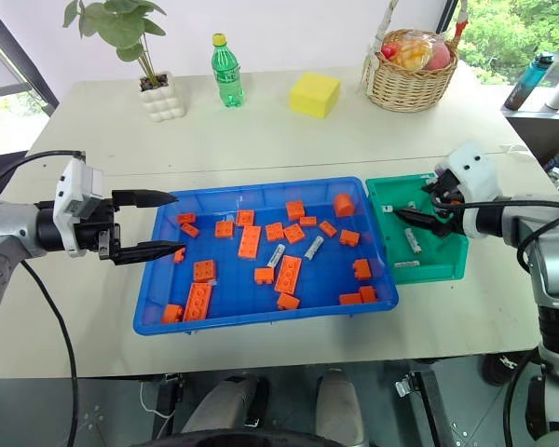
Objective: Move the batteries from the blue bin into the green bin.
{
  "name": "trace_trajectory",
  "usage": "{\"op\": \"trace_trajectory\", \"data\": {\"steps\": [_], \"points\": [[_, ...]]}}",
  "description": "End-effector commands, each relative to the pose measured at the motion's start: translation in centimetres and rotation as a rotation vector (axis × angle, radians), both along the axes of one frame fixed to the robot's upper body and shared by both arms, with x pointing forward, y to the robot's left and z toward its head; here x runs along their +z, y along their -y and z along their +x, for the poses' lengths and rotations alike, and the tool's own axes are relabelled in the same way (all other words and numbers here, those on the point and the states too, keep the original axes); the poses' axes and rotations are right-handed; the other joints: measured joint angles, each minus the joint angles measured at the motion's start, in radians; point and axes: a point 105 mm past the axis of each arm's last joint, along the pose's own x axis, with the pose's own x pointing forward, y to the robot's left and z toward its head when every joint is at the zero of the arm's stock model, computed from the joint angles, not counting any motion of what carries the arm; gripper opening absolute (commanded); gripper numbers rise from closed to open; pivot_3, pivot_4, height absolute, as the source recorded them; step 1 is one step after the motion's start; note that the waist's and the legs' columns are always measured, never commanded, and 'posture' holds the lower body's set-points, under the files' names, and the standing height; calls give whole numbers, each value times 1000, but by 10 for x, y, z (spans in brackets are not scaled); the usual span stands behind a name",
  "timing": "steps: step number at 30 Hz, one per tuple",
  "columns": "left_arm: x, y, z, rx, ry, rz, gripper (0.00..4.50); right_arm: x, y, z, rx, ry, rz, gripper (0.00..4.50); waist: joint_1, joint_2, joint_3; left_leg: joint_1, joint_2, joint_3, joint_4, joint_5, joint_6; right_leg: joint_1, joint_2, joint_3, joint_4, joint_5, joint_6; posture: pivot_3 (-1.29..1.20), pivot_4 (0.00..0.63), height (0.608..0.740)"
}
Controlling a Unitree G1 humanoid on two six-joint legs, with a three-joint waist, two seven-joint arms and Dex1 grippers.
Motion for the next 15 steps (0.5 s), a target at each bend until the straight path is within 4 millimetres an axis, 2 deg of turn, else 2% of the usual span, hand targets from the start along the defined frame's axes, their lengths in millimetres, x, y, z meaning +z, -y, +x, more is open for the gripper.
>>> {"op": "trace_trajectory", "data": {"steps": [1, 4, 5, 8, 12, 15], "points": [[8, 3, -1, -23, 36, 5, 4500, 39, -42, 1, 227, 117, 0, 3476, -1, 0, 0, 0, 0, 0, 0, 0, 0, 0, 0, 0, 0, 0, 0, 0, 150, 737], [8, 3, -1, -21, 38, 6, 4500, 44, -90, 3, 453, 108, 20, 3476, -4, 0, 0, 0, 2, 1, -1, 0, 0, 0, 1, 0, -1, 0, 0, 0, 150, 737], [9, 4, -1, -21, 39, 6, 4500, 44, -101, 3, 503, 100, 18, 3476, -3, -1, 0, 0, 2, 1, -1, 0, 0, 0, 1, 0, -1, 0, 0, 0, 150, 737], [9, 5, -3, -21, 41, 4, 4500, 27, -136, 3, 702, 79, -77, 3476, 0, -1, 1, 0, 2, 1, 0, 0, 0, 0, 1, 0, -1, 0, 0, 0, 150, 737], [7, 13, -11, -28, 39, -6, 4500, -7, -165, 23, 775, 33, -198, 3476, -1, -2, 1, 0, 1, 0, 1, 0, 0, 0, 1, 0, 0, 0, 0, 0, 150, 737], [5, 17, -20, -31, 33, -10, 4500, -26, -174, 24, 863, 20, -286, 3476, 0, -2, 1, 0, 1, -1, 0, 0, 0, -1, 1, 0, 1, 0, 0, 0, 150, 737]]}}
